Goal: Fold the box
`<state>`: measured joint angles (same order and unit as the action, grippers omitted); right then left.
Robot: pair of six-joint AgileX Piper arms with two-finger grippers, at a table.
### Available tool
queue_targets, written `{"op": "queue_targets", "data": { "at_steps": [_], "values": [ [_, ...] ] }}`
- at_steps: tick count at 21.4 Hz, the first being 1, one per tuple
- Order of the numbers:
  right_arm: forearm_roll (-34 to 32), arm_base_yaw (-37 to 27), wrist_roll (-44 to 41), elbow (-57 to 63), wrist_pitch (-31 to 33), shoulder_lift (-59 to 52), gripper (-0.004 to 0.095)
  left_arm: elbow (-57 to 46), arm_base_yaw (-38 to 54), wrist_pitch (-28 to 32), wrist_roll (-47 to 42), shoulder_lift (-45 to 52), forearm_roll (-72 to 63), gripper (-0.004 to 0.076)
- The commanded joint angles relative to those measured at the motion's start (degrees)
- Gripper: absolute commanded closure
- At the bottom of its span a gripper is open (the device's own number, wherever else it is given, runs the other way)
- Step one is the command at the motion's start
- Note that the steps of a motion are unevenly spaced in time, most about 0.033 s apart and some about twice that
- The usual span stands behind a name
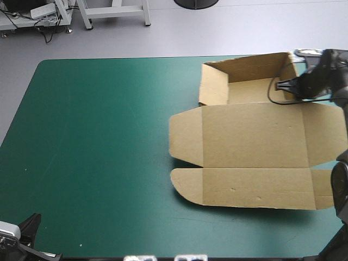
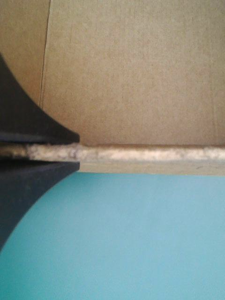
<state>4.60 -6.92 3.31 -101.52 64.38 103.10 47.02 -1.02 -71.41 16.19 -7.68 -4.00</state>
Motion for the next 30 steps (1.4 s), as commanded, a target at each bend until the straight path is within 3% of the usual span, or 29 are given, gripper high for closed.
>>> {"op": "queue_targets", "data": {
  "at_steps": [1, 5, 9, 11, 14, 16, 18, 20, 21, 27, 30],
  "values": [
    [0.7, -8.9, 3.1, 1.4, 1.1, -7.3, 0.0921, 0.9, -0.1, 1.4, 0.1, -1.1, -0.2, 0.0734],
    [3.9, -19.8, 8.0, 9.8, -2.1, -11.5, 0.0921, 0.9, -0.1, 1.8, 0.1, -1.1, -0.2, 0.0734],
    [14.0, -32.0, 15.2, 25.2, -12.1, -13.2, 0.0921, 0.9, -0.1, 2.3, 0.1, -1.1, -0.8, 0.0734],
    [14.1, -33.0, 15.2, 29.0, -17.8, -13.2, 0.0921, 0.9, -0.1, 2.3, 0.1, -1.1, -1.2, 0.0734],
    [14.3, -32.7, 21.3, 29.6, -21.2, -13.2, 0.0919, 0.9, -0.1, 2.3, 0.1, -1.1, -1.2, 0.0734],
    [13.0, -32.4, 24.7, 29.5, -22.9, -13.2, 0.0864, 0.9, -0.1, 2.3, 0.1, -1.1, -1.2, 0.0734],
    [13.0, -32.4, 27.6, 29.5, -25.2, -13.1, 0.0643, 0.9, -0.1, 2.3, 0.1, -1.1, -1.2, 0.0734],
    [13.4, -32.4, 27.7, 29.5, -27.4, -13.1, 0.0495, 0.9, -0.1, 2.3, 0.1, -1.1, -1.2, 0.0734],
    [13.5, -32.4, 27.7, 29.5, -27.8, -13.1, 0.0475, 0.9, -0.1, 2.3, 0.1, -1.1, -1.2, 0.0734],
    [13.7, -32.4, 27.6, 27.8, -25.2, -14.6, 0.0483, 0.9, -0.1, 2.5, 0.1, -1.5, -1.2, 0.0734],
    [15.5, -32.4, 27.1, 24.8, -23.6, -17.2, 0.0543, 0.9, -0.1, 3.0, 0.1, -1.5, -1.1, 0.0734]
  ]
}}
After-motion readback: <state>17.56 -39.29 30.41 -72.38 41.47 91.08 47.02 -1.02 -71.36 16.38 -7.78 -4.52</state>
